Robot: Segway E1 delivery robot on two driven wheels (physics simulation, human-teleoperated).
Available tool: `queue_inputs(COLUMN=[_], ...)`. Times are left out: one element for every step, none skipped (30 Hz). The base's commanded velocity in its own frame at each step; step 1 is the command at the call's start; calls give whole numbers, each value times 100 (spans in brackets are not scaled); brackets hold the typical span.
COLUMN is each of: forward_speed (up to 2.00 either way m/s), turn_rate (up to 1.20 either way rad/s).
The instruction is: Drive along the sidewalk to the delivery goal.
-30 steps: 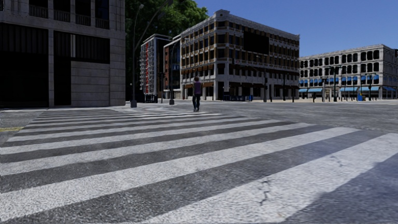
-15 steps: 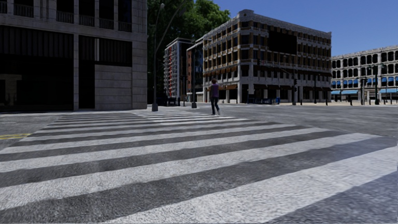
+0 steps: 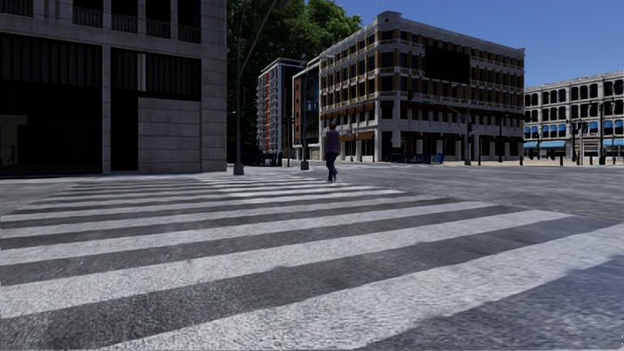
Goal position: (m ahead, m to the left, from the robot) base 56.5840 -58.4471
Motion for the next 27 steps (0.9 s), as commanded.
queue_inputs(forward_speed=[200,200,200,200,200,200,200,200,200,200,200,200,200,200,200,200,200,200,200,200,200,200,200,200,200,200,200], turn_rate=[0,0,0,0,0,0,0,0,0,2,2,10,18,21,23,25,29,33,35,35,35,35,35,36,37,37,37])
